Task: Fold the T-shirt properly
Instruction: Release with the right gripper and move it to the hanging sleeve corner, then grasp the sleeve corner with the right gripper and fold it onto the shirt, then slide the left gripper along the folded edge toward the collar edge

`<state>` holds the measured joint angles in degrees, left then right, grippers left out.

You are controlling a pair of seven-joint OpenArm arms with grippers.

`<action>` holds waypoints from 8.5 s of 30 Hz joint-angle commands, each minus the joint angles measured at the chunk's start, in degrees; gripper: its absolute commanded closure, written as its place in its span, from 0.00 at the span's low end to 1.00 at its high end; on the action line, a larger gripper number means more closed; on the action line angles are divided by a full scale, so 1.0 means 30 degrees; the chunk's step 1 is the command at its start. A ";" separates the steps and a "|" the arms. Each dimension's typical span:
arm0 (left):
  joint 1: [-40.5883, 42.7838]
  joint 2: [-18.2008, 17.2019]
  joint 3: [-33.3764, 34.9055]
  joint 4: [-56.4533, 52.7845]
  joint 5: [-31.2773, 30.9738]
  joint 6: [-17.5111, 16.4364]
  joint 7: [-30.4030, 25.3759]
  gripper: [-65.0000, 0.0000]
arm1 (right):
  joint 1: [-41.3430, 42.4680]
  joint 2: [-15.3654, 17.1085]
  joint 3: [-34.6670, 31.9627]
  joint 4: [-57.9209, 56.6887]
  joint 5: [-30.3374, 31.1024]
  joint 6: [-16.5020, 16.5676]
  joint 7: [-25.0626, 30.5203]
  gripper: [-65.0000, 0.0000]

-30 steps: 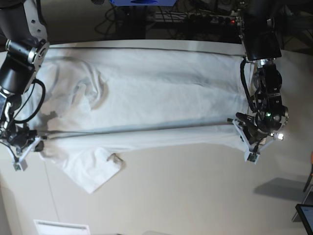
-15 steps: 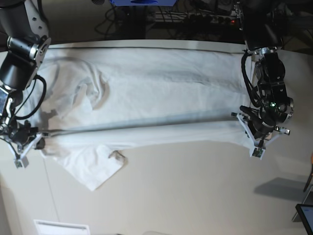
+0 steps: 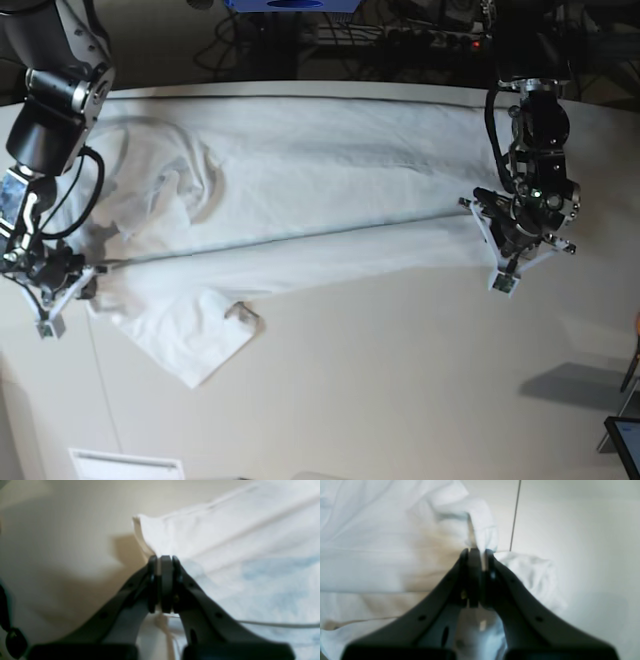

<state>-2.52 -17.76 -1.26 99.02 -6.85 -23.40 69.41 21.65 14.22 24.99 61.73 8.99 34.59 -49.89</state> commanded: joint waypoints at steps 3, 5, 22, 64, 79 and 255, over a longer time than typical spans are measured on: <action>-0.0404 -0.0249 -0.0065 -0.0290 0.0218 0.0166 -0.0234 1.00 | 0.0476 0.0404 0.0035 0.0447 0.0152 -0.0731 0.0322 0.80; -0.0463 -0.0249 -0.0065 -0.0729 0.0218 0.0166 -0.0264 1.00 | 0.0476 0.0404 0.0152 0.0506 0.0152 -0.1346 0.0351 0.69; -0.0492 -0.0249 -0.0211 -0.1081 0.0218 0.0224 -0.1553 1.00 | 0.0066 -0.0212 -0.1342 0.6044 0.0240 -0.4541 0.3223 0.52; -0.0492 0.0103 -0.0270 -0.1081 0.0218 0.0224 -0.1465 1.00 | 0.8388 -0.2556 -1.3034 -1.4205 0.0123 -0.3954 1.1926 0.43; -0.0521 0.0103 -0.0270 -0.0993 0.0218 0.0224 -0.1524 1.00 | 0.8154 -0.2410 -1.2917 -1.5494 0.0211 -0.3984 1.1926 1.00; 0.4607 -0.3209 0.1283 0.4839 0.1918 -0.5534 -0.5275 0.93 | -1.3121 -0.1853 0.0270 1.5861 1.0028 -0.1405 -0.7063 1.00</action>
<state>11.77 -26.50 2.90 112.62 -1.30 -40.40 54.22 -18.13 8.36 25.63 108.51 38.24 30.37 -71.94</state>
